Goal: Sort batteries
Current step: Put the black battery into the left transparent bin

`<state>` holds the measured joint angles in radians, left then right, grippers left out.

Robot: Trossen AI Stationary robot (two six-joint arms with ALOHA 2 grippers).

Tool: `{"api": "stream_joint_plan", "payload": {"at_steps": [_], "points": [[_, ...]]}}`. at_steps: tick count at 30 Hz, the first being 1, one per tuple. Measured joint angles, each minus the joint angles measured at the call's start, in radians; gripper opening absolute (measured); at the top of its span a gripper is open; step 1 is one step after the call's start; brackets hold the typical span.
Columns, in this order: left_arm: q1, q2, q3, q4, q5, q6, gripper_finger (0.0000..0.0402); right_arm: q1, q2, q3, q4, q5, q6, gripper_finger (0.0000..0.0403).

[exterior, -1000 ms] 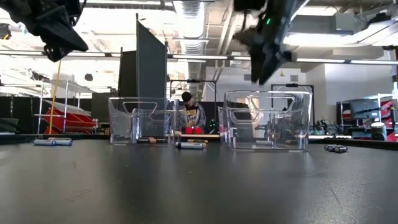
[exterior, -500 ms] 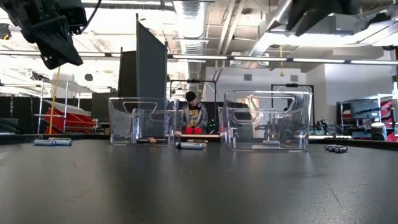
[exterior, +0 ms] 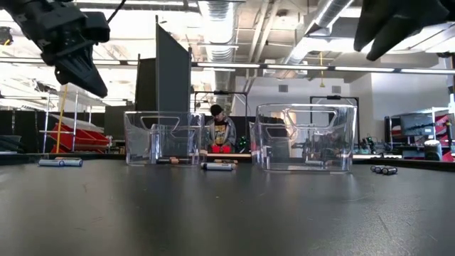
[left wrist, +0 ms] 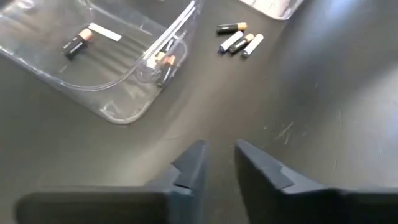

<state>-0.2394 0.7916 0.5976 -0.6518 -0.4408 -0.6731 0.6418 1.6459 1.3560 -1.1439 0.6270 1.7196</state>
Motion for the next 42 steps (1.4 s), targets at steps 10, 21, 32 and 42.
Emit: {"api": "stream_joint_plan", "payload": {"at_steps": [10, 21, 32, 42], "points": [[-0.033, 0.093, 0.001, 0.151, 0.102, -0.188, 0.0142, 0.07, -0.064, -0.247, 0.493, -0.042, -0.253, 0.0136], [-0.239, 0.364, 0.119, -0.101, 0.103, -0.799, 0.0102, 0.138, -0.232, -0.593, 0.791, -0.084, -0.256, 0.0127], [-0.556, 0.636, 0.311, -0.276, 0.081, -1.238, 0.0098, 0.106, -0.327, -0.664, 0.793, -0.142, -0.424, 0.0126], [-0.645, 0.753, 0.408, -0.391, 0.325, -1.392, 0.0098, 0.035, -0.344, -0.669, 0.79, -0.215, -0.565, 0.0126]]}}
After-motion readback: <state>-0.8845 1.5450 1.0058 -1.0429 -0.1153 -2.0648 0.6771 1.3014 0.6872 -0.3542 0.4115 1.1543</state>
